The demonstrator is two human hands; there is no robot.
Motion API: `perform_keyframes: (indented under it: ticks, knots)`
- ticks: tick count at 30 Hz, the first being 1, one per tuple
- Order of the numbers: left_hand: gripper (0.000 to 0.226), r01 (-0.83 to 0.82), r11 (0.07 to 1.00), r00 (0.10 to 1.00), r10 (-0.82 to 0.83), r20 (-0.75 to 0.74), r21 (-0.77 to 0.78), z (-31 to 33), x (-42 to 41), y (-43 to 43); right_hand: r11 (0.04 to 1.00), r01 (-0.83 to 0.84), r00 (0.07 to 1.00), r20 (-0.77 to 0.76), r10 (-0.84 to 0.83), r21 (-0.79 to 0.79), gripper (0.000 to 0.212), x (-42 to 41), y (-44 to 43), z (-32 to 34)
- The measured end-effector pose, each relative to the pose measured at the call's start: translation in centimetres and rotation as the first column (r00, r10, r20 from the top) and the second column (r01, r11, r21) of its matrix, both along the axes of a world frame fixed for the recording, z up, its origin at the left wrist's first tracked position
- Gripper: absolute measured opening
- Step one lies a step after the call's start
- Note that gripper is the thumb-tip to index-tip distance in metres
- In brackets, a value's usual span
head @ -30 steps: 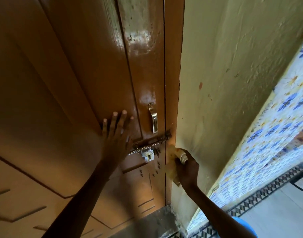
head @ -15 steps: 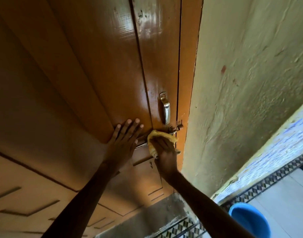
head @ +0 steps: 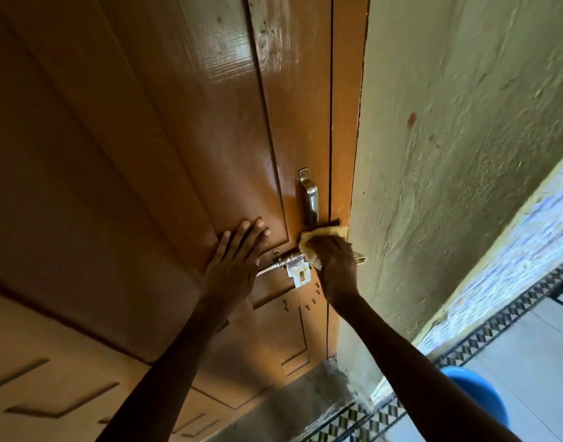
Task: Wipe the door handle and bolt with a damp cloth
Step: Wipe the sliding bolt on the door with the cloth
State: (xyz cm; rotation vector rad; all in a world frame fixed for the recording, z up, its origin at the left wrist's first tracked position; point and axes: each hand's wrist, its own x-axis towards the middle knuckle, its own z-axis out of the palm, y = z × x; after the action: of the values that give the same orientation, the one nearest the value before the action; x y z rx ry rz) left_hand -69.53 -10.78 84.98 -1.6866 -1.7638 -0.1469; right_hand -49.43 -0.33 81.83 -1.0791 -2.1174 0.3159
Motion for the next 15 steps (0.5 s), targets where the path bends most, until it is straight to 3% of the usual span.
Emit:
perform_keyframes:
  ticks: [2, 7, 9, 13, 15]
  knots:
    - [0.059, 0.016, 1.0, 1.0, -0.016, -0.005, 0.006, 0.0, 0.0, 0.1, 0.997, 0.051, 0.997, -0.061, -0.054, -0.058, 0.052, -1.4, -2.1, 0.2]
    - [0.058, 0.009, 1.0, 0.998, -0.009, -0.055, 0.007, 0.6, 0.6, -0.2, 0.973, -0.202, 0.958, -0.23, 0.172, -0.115, 0.046, -1.9, -3.7, -0.5]
    - [0.056, -0.005, 0.999, 0.999, 0.006, -0.036, 0.048, 2.2, 1.1, 0.1, 0.951, -0.24, 0.937, -0.304, 0.175, -0.192, 0.038, -0.3, -2.2, -0.5]
    - [0.059, -0.059, 0.98, 0.997, 0.066, -0.026, 0.192, 6.4, 1.1, 2.4, 0.985, 0.062, 0.951, -0.292, -0.107, -0.159, 0.027, 2.8, 0.3, -0.9]
    - [0.06, -0.064, 0.972, 0.995, 0.079, -0.056, 0.228, 7.1, 0.8, 3.3, 0.968, 0.173, 0.931, -0.292, -0.221, -0.181, 0.033, 3.2, 1.4, -0.8]
